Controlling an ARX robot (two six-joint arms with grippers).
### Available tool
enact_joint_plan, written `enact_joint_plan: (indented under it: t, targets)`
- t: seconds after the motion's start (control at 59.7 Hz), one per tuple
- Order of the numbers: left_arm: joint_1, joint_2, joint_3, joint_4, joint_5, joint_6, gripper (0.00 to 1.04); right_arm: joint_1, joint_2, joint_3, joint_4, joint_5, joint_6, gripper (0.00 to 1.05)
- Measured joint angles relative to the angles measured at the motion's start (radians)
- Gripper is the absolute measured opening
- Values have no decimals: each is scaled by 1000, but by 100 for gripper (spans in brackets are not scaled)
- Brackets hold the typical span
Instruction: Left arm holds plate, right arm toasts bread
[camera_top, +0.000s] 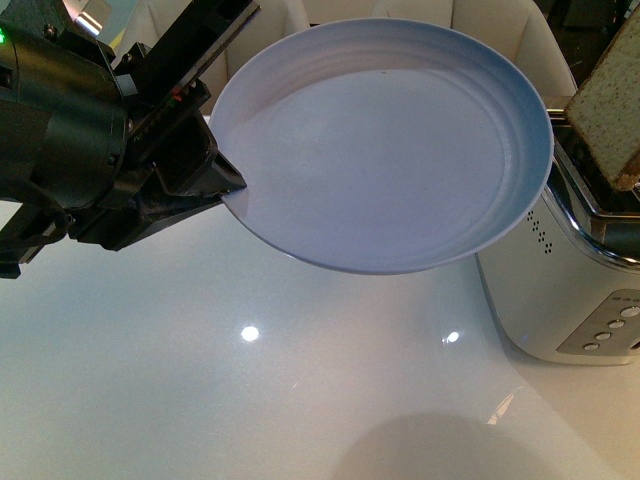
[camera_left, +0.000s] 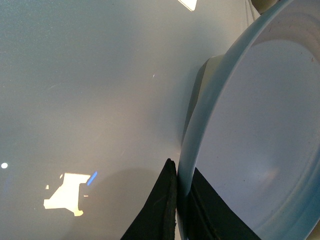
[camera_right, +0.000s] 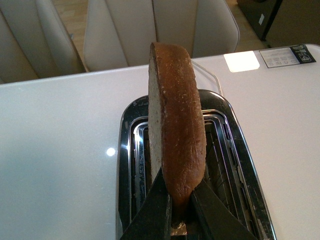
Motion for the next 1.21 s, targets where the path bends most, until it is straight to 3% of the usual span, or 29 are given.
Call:
enact_joint_plan:
  t: [1.205]
  targets:
    - [0, 0, 0, 0, 0, 0, 3, 12, 147, -84, 108, 2, 1, 3]
